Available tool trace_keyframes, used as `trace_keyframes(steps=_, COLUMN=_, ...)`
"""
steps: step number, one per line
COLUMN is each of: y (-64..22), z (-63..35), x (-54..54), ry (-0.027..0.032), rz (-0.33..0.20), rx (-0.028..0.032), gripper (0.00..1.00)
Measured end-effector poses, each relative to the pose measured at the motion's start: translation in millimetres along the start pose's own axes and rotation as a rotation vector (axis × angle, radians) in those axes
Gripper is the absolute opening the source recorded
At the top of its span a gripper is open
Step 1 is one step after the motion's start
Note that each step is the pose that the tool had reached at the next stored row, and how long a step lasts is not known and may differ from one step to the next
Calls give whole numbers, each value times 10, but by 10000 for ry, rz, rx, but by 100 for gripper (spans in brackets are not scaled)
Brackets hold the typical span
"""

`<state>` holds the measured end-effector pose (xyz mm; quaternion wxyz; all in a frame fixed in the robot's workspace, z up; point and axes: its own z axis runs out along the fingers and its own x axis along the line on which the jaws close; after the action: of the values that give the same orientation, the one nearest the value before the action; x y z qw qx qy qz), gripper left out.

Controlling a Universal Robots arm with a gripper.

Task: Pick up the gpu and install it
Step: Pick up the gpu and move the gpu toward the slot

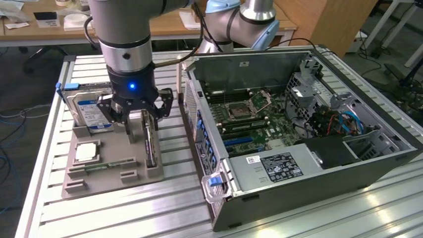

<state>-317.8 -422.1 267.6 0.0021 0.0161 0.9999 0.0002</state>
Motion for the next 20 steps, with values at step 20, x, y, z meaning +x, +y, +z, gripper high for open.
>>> trace_keyframes(steps=20, y=2, z=300, x=-48, ry=-9, rz=18, rx=240, gripper=65)
